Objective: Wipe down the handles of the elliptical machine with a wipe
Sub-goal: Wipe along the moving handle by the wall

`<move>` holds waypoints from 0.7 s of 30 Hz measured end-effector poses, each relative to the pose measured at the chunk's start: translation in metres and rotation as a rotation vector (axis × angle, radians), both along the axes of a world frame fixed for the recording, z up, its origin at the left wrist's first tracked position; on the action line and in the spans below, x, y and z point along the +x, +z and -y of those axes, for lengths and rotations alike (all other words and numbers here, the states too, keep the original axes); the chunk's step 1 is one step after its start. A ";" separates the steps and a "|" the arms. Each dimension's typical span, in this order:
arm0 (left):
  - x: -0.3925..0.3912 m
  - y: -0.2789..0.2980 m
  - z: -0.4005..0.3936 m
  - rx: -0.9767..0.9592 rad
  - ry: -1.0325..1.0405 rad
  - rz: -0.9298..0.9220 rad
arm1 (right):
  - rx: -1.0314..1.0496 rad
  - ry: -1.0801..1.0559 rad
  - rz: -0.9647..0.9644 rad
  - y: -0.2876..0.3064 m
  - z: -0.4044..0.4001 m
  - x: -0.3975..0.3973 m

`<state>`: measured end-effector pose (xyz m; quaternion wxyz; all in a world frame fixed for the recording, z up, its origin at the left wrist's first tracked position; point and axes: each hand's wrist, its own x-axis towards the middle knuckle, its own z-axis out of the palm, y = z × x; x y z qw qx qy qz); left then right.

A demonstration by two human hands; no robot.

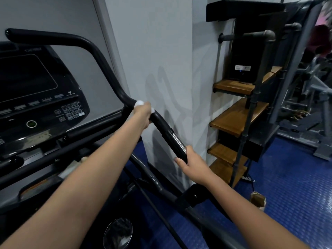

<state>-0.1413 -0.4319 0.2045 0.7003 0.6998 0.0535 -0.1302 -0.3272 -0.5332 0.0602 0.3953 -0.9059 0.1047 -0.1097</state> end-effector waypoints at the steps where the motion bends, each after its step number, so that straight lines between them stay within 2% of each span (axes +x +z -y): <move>1: -0.013 -0.007 0.003 -0.013 -0.022 0.019 | -0.006 -0.011 -0.005 0.001 -0.001 0.000; 6: -0.049 -0.026 0.010 0.003 -0.025 0.112 | -0.009 -0.047 -0.004 0.003 -0.005 -0.003; 9: -0.031 -0.016 0.008 -0.044 0.029 0.058 | -0.014 -0.031 0.015 0.001 -0.004 -0.002; 16: 0.037 0.011 -0.008 0.075 0.118 -0.038 | -0.009 0.016 0.058 -0.009 0.004 0.001; 18: 0.043 0.012 -0.003 0.184 0.155 0.028 | -0.019 0.024 0.061 -0.009 0.006 0.002; 21: 0.024 0.011 0.006 0.504 0.280 0.060 | -0.015 0.034 0.060 -0.008 0.007 0.002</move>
